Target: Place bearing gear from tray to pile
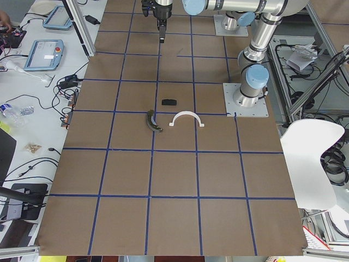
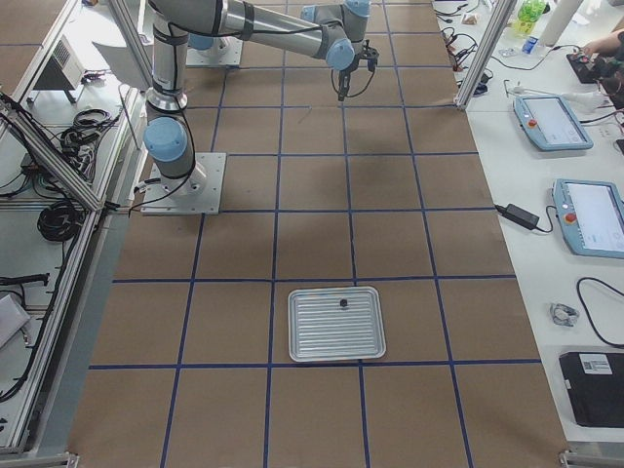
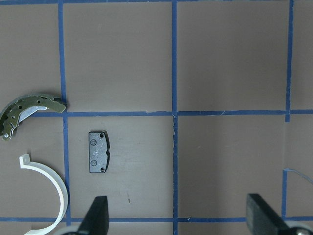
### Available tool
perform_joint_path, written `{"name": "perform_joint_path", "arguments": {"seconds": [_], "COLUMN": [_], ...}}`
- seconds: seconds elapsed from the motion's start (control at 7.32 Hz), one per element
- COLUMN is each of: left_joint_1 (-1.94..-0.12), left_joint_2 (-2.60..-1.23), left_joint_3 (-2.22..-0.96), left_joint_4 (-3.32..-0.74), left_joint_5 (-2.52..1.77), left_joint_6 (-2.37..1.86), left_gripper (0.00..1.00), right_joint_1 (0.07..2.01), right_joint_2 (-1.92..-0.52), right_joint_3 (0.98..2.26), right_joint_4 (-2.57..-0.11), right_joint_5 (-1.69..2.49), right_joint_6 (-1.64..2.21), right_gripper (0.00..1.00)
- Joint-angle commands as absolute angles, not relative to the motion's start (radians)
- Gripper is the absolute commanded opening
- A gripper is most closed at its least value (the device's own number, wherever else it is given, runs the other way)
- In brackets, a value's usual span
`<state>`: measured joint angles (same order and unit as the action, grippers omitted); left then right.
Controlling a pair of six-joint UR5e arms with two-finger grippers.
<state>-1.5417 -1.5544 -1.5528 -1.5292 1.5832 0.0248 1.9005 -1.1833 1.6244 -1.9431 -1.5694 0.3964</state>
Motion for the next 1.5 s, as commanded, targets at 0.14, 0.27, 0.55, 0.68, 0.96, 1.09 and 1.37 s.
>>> {"name": "perform_joint_path", "arguments": {"seconds": [0.14, 0.27, 0.55, 0.68, 0.96, 1.09, 1.37], "left_joint_1": [-1.542, -1.542, -1.540, -1.540, -1.540, -1.543, -1.593], "left_joint_2": [-1.551, -1.554, -1.554, -1.557, -1.565, -1.580, -1.612], "left_joint_3": [-1.554, -1.554, -1.554, -1.554, -1.558, -1.580, -1.694], "left_joint_4": [-1.529, -1.529, -1.529, -1.528, -1.529, -1.529, -1.408], "left_joint_5": [1.588, 1.586, 1.586, 1.585, 1.586, 1.579, 1.565], "left_joint_6": [0.026, 0.026, 0.026, 0.026, 0.025, 0.003, -0.145], "left_gripper": [1.00, 1.00, 1.00, 1.00, 1.00, 1.00, 1.00], "right_joint_1": [2.040, 2.040, 2.039, 2.027, 1.909, 1.829, 1.710], "right_joint_2": [-1.082, -1.075, -1.074, -1.081, -1.127, -1.164, -1.239], "right_joint_3": [1.623, 1.620, 1.627, 1.623, 1.614, 1.618, 1.620], "right_joint_4": [-2.057, -2.059, -2.063, -2.039, -1.988, -1.915, -1.804], "right_joint_5": [-1.545, -1.484, -1.502, -1.506, -1.636, -1.640, -1.658], "right_joint_6": [0.612, 0.620, 0.577, 0.574, 0.347, 0.231, 0.023], "right_gripper": [0.00, 0.00, 0.99, 1.00, 1.00, 1.00, 1.00]}}
